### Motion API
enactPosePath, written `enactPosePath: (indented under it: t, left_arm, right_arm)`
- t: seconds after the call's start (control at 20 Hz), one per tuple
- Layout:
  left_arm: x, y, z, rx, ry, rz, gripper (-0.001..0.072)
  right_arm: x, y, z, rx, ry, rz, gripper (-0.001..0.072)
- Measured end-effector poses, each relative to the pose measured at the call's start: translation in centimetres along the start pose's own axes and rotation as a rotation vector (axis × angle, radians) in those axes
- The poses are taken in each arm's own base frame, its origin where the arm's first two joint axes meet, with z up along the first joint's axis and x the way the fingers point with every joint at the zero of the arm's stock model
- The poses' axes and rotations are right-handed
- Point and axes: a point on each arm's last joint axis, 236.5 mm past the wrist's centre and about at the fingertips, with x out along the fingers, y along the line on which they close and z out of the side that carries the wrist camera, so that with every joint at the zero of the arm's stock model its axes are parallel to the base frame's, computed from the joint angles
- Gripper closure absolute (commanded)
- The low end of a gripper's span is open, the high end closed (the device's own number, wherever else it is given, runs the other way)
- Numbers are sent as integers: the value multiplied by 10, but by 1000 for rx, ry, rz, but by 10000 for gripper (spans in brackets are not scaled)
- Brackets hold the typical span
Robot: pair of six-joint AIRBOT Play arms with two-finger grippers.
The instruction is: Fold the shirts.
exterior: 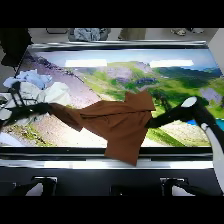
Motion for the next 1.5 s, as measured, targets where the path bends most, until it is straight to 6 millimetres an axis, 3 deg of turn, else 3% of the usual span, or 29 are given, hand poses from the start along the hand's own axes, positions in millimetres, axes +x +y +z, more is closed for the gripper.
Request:
enactPosePath:
  t: [0.1, 0.2, 0.3, 0.4, 0.45, 0.55, 0.7, 0.85, 0.95, 1.0, 1.1, 1.3, 1.4, 1.5]
  left_arm:
    - [-67, -32, 69, 94, -225, -19, 679]
    - [-156, -68, 129, 172, -476, -31, 679]
    - [-249, -104, 159, 206, -691, -61, 679]
    - [-318, -130, 162, 210, -829, -99, 679]
    - [-345, -141, 158, 215, -877, -115, 679]
    - [-377, -154, 145, 228, -922, -133, 679]
    - [-390, -162, 125, 246, -897, -139, 678]
    - [-372, -160, 110, 249, -790, -135, 678]
    - [-336, -150, 98, 221, -647, -127, 678]
    - [-309, -140, 89, 196, -549, -117, 677]
    - [-244, -114, 64, 132, -326, -95, 676]
    - [-102, -55, -9, -38, 86, -67, 675]
    - [-44, -33, -30, -106, 190, -68, 675]
    - [6, -19, -38, -154, 242, -86, 674]
  right_arm:
    - [-85, 12, 65, -195, -203, -215, 672]
    - [-201, 47, 117, -359, -466, -485, 673]
    - [-316, 102, 131, -446, -732, -719, 673]
    - [-398, 159, 115, -491, -947, -863, 673]
    - [-426, 182, 102, -507, -1020, -915, 673]
    - [-458, 212, 77, -524, -1099, -984, 673]
    - [-479, 230, 52, -523, -1144, -1042, 673]
    - [-484, 230, 48, -508, -1147, -1065, 673]
    - [-473, 208, 57, -478, -1076, -1065, 672]
    - [-459, 187, 65, -449, -1004, -1053, 673]
    - [-411, 129, 83, -369, -794, -997, 671]
    - [-283, -5, 124, -212, -416, -822, 670]
    - [-225, -55, 145, -145, -357, -737, 671]
    - [-168, -94, 164, -60, -357, -637, 671]
